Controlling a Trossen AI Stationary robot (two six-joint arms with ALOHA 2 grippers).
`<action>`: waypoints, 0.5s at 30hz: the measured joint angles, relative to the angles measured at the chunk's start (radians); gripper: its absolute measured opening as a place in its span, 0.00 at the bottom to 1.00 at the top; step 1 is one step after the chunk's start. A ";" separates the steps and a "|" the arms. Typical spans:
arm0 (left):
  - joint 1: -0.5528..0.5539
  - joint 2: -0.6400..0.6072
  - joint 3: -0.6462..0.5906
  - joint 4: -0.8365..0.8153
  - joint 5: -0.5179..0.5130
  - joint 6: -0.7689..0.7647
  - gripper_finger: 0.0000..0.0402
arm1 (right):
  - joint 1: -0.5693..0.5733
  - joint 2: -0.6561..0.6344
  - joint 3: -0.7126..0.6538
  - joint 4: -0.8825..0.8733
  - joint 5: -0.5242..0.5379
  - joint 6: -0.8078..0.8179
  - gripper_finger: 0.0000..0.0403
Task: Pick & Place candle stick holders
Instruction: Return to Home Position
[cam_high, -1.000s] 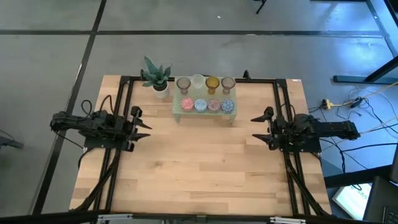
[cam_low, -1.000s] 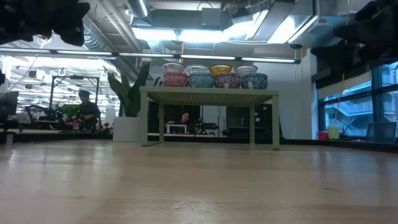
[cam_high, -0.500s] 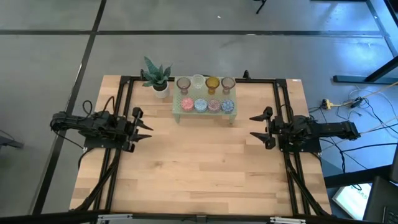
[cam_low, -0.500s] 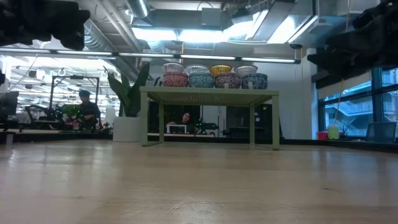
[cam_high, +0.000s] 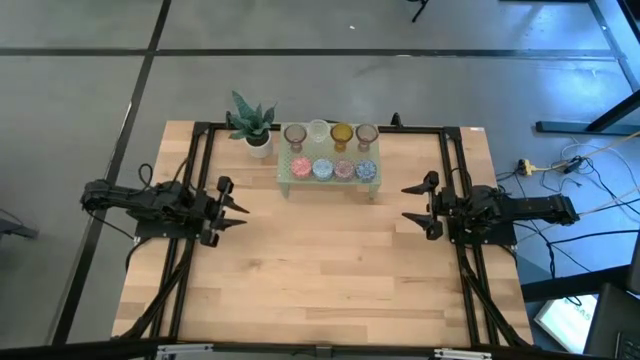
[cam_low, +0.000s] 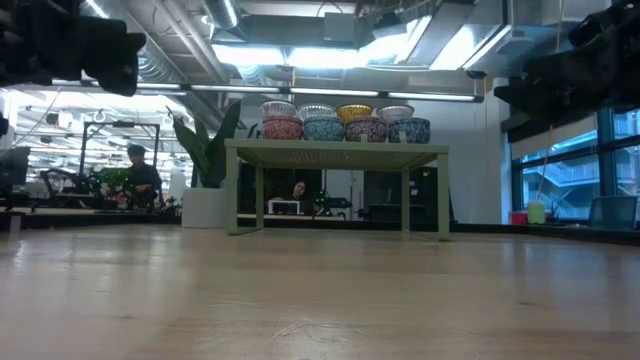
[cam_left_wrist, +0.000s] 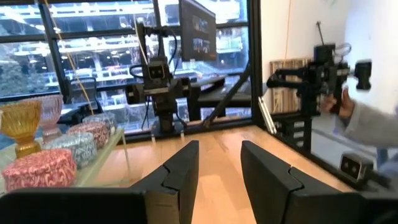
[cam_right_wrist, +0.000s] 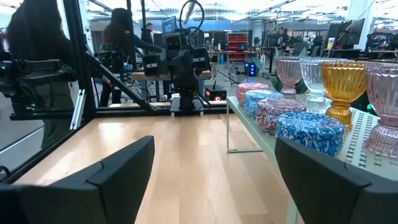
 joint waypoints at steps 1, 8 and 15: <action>0.000 0.000 0.000 0.010 -0.001 -0.015 0.29 | 0.000 0.000 0.000 0.000 0.000 0.000 0.84; 0.000 0.000 0.000 0.019 0.009 -0.016 0.29 | 0.000 0.000 0.000 0.000 0.000 -0.003 0.84; 0.000 0.000 0.000 -0.020 0.006 -0.066 0.29 | 0.000 0.000 0.000 0.000 0.000 -0.003 0.84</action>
